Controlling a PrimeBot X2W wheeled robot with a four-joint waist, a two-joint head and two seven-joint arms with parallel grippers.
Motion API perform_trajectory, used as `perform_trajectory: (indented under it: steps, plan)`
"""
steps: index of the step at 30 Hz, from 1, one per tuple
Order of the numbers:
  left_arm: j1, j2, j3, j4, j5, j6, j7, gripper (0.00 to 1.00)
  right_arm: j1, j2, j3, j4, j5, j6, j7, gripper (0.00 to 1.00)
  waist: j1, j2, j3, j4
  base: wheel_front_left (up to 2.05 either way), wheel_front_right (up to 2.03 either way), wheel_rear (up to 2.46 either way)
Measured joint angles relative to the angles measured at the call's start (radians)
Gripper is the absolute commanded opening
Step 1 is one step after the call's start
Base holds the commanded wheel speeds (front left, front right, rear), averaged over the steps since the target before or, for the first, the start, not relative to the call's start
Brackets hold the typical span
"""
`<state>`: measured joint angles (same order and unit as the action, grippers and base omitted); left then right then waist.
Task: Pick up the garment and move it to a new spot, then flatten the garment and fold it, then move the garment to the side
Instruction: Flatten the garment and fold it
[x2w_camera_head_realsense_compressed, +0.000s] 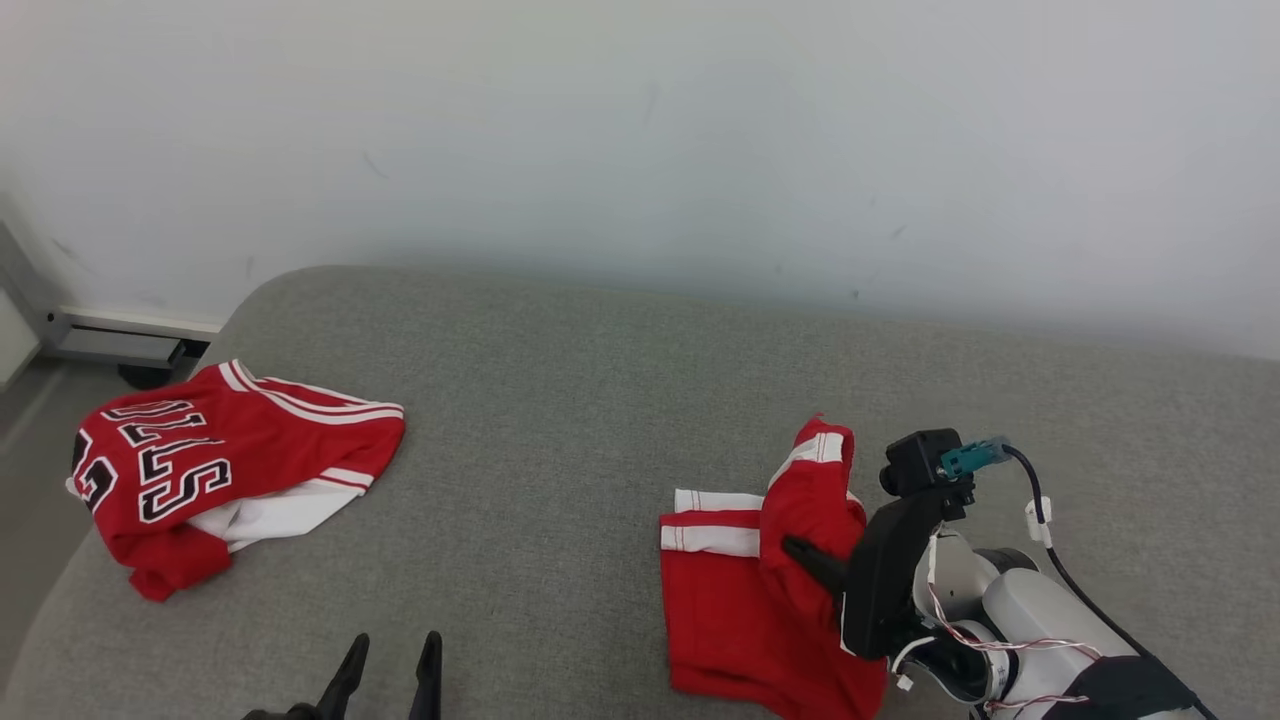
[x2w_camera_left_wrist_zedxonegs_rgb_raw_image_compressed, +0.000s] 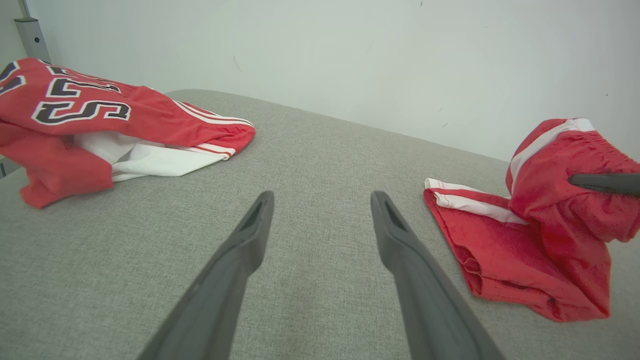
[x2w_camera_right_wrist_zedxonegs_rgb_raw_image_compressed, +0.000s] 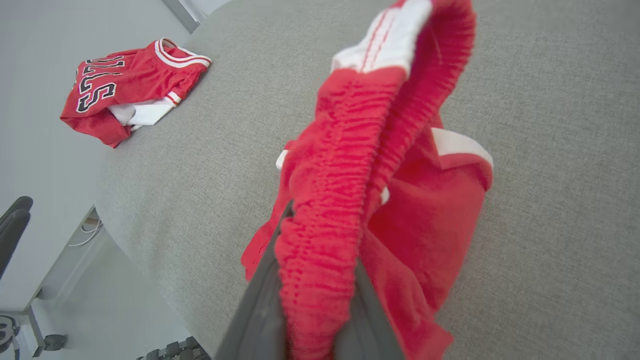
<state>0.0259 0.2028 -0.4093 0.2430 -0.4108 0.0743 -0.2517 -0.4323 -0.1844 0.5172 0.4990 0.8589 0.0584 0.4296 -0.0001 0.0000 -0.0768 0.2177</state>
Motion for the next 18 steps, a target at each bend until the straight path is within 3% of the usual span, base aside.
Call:
perform_trajectory:
  steps: [7,16,17,18]
  plan:
    - [-0.033,-0.013,-0.015,0.018,0.006,-0.014,0.000,1.00,-0.018,0.034,0.014,0.068,-0.007,-0.033,0.044,0.00,0.0000,0.0000,0.005,0.039,0.00,0.00,0.00]
    - [-0.036,-0.021,-0.017,0.039,0.007,-0.023,0.000,1.00,-0.043,0.057,0.035,0.133,-0.006,-0.042,0.083,0.00,0.0001,0.0000,0.006,0.073,0.00,0.00,0.00]
    - [-0.036,-0.021,-0.015,0.040,0.007,-0.023,0.000,1.00,-0.051,0.060,0.040,0.141,-0.006,-0.042,0.090,0.21,0.0000,0.0000,0.005,0.075,0.00,0.00,0.00]
    - [-0.036,-0.021,-0.014,0.042,0.007,-0.023,0.000,1.00,-0.054,0.061,0.045,0.143,-0.007,-0.042,0.091,0.21,0.0001,0.0000,0.004,0.076,0.00,0.00,0.00]
